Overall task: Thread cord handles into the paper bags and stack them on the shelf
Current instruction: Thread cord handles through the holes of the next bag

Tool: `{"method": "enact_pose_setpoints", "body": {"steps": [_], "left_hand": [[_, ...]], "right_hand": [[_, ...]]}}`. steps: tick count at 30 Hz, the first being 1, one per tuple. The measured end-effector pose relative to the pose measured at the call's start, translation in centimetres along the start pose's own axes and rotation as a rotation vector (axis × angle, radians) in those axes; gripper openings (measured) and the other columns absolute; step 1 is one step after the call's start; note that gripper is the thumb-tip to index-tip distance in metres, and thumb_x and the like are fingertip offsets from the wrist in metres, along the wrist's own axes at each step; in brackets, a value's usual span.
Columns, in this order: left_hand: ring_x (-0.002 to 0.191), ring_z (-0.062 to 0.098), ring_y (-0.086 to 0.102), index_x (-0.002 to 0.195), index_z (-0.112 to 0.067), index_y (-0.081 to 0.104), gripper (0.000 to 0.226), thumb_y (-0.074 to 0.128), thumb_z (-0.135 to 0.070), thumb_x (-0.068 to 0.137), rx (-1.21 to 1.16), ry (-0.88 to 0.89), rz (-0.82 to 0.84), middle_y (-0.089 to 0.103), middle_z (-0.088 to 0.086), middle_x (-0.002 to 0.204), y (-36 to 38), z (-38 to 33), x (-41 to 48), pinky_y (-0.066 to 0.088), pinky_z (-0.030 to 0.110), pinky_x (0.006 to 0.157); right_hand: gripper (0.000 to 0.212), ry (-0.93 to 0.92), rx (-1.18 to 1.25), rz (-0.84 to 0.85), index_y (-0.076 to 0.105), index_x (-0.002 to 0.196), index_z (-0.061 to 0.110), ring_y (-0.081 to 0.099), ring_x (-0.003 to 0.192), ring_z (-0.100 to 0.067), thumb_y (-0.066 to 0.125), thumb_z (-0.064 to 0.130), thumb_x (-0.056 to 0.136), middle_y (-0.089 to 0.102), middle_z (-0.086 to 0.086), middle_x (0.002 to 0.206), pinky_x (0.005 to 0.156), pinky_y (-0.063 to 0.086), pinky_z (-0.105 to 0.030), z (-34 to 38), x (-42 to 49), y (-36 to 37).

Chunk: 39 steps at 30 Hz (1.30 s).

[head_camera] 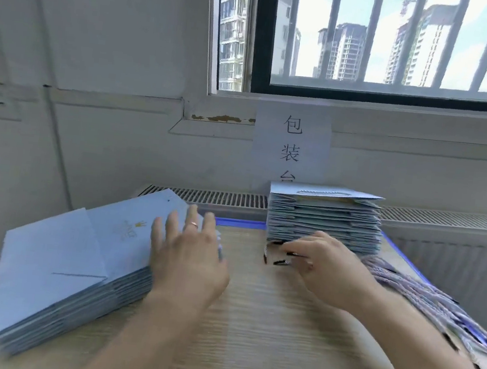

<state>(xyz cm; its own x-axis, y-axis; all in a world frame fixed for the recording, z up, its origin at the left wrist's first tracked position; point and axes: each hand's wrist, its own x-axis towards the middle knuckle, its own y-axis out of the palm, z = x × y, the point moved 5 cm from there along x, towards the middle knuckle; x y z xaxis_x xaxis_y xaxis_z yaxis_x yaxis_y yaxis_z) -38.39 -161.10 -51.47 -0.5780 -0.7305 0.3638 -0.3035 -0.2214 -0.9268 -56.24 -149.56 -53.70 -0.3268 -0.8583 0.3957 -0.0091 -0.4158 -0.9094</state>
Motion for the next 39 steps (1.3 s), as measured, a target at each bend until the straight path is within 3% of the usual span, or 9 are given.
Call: {"method": "enact_pose_setpoints", "body": {"steps": [2, 7, 15, 18, 23, 29, 33, 36, 39], "left_hand": [[0.129, 0.027, 0.041, 0.131, -0.021, 0.045, 0.046, 0.054, -0.039, 0.09, 0.034, -0.09, 0.171, 0.048, 0.005, 0.137, 0.3, 0.8, -0.4, 0.03, 0.039, 0.106], [0.098, 0.026, 0.056, 0.089, -0.022, 0.045, 0.017, 0.048, -0.006, 0.086, 0.0, -0.048, 0.038, 0.043, 0.001, 0.09, -2.5, -0.2, -1.5, 0.036, 0.031, 0.076], [0.077, 0.025, 0.05, 0.07, -0.019, 0.037, 0.025, 0.051, -0.001, 0.08, 0.027, 0.079, -0.034, 0.037, -0.004, 0.069, -3.2, -1.1, -1.5, 0.033, 0.031, 0.085], [0.057, 0.021, 0.042, 0.062, -0.017, 0.053, 0.024, 0.047, 0.006, 0.057, 0.011, 0.213, -0.31, 0.037, -0.004, 0.052, -4.1, -1.9, -1.9, 0.043, 0.038, 0.098], [0.101, 0.018, 0.057, 0.105, -0.019, 0.07, 0.051, 0.034, 0.0, 0.075, -0.104, 0.449, -0.693, 0.069, -0.012, 0.098, -5.0, -3.1, -3.1, 0.019, 0.054, 0.104], [0.112, 0.016, 0.052, 0.104, -0.025, 0.076, 0.052, 0.026, -0.013, 0.108, -0.226, 0.794, -0.904, 0.069, -0.019, 0.116, -5.7, -3.2, -3.8, 0.023, 0.055, 0.101], [0.121, 0.022, 0.039, 0.11, -0.034, 0.067, 0.05, 0.054, 0.01, 0.09, -0.343, 0.737, -0.976, 0.059, -0.007, 0.134, -6.8, -1.4, -3.2, 0.029, 0.059, 0.098], [0.125, 0.028, 0.033, 0.11, -0.035, 0.067, 0.055, 0.067, 0.012, 0.083, -0.595, 0.748, -0.925, 0.051, 0.007, 0.139, -7.3, -0.4, -2.6, 0.029, 0.043, 0.106], [0.139, 0.031, 0.034, 0.111, -0.034, 0.071, 0.03, 0.063, -0.01, 0.094, -1.011, 0.708, -0.783, 0.042, 0.011, 0.148, -7.7, 0.3, -1.9, 0.036, 0.041, 0.11]], "right_hand": [[0.034, 0.012, -0.029, 0.042, 0.067, 0.121, 0.03, 0.054, 0.111, -0.016, 0.055, 0.022, 0.091, 0.069, 0.014, 0.111, 0.09, 0.05, -0.039, -0.5, -0.2, 0.6], [0.021, 0.046, -0.005, 0.025, 0.072, 0.111, 0.034, 0.06, 0.101, -0.013, 0.064, 0.031, 0.092, 0.068, 0.018, 0.104, 0.086, 0.052, -0.034, -1.3, -0.3, 0.5], [0.007, 0.013, -0.038, 0.05, 0.065, 0.096, 0.034, 0.05, 0.098, -0.006, 0.06, 0.031, 0.095, 0.056, 0.023, 0.094, 0.087, 0.047, -0.033, -0.8, -0.6, 0.3], [0.012, 0.061, 0.023, 0.032, 0.055, 0.09, 0.033, 0.051, 0.094, -0.011, 0.055, 0.024, 0.097, 0.055, 0.021, 0.088, 0.085, 0.045, -0.032, -1.0, -0.6, 0.3], [0.025, 0.104, 0.436, -0.216, 0.047, 0.088, 0.026, 0.053, 0.067, -0.015, 0.045, 0.005, 0.101, 0.062, 0.008, 0.074, 0.067, 0.042, -0.028, -0.9, -0.8, -1.6], [0.009, -0.084, 0.786, -0.396, 0.051, 0.107, 0.023, 0.032, 0.057, -0.008, 0.044, 0.02, 0.103, 0.041, 0.014, 0.066, 0.053, 0.031, -0.025, 1.1, -1.7, -3.9], [0.041, -0.234, 0.667, -0.241, 0.051, 0.132, 0.031, 0.049, 0.065, -0.005, 0.057, 0.041, 0.092, 0.053, 0.019, 0.074, 0.067, 0.038, -0.016, 3.4, -2.0, -3.0], [0.033, -0.308, 0.541, -0.228, 0.048, 0.105, 0.063, 0.047, 0.065, -0.008, 0.059, 0.034, 0.094, 0.052, 0.021, 0.073, 0.064, 0.038, -0.018, 4.8, -2.1, -3.1], [0.03, -0.396, 0.42, -0.255, 0.037, 0.086, 0.06, 0.041, 0.057, -0.013, 0.053, 0.036, 0.097, 0.043, 0.015, 0.061, 0.054, 0.035, -0.026, 6.8, -2.7, -3.7]]}}
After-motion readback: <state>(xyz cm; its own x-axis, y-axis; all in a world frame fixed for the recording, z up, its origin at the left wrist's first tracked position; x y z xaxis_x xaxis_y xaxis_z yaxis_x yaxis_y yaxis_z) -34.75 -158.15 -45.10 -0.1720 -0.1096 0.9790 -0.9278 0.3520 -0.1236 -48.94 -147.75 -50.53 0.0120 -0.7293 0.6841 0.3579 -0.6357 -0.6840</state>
